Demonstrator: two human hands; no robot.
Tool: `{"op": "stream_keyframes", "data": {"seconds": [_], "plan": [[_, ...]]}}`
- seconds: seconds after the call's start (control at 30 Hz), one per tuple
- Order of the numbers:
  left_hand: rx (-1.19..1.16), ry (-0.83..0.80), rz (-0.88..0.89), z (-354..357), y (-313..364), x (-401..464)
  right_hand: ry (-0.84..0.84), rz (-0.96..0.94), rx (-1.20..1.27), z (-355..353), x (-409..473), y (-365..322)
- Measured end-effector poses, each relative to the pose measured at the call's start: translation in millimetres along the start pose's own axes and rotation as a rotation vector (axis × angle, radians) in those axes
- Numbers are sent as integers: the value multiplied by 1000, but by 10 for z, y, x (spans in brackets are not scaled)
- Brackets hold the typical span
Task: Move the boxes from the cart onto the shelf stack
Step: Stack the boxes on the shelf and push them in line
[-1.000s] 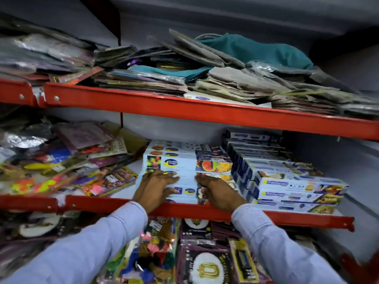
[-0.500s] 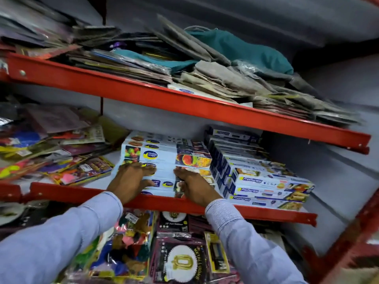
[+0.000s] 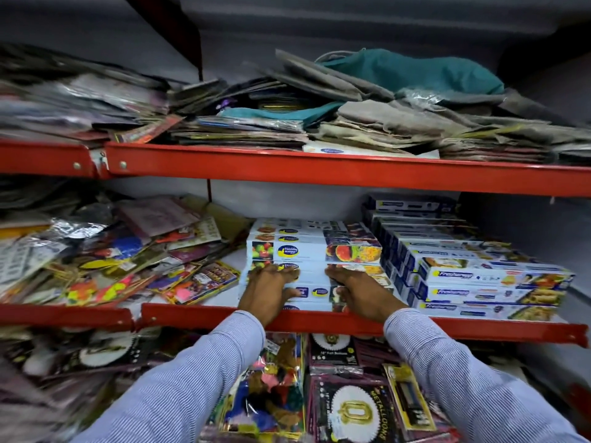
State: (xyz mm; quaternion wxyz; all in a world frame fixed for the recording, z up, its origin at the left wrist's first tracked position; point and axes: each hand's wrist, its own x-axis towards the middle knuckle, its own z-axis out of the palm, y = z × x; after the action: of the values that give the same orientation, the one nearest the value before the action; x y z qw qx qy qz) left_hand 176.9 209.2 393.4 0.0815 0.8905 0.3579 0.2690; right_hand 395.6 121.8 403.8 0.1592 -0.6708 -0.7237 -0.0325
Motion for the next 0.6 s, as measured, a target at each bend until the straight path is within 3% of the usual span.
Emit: {"op": "stream_keyframes", "data": {"seconds": [0.33, 0.47, 0.6], "plan": [[174, -29, 45, 9, 37, -142, -72, 61, -94, -31, -193, -135], [188, 171, 149, -24, 132, -592, 156, 18, -103, -3, -545, -403], [138, 166, 182, 192, 110, -1380, 238, 41, -44, 425, -1131, -654]]}}
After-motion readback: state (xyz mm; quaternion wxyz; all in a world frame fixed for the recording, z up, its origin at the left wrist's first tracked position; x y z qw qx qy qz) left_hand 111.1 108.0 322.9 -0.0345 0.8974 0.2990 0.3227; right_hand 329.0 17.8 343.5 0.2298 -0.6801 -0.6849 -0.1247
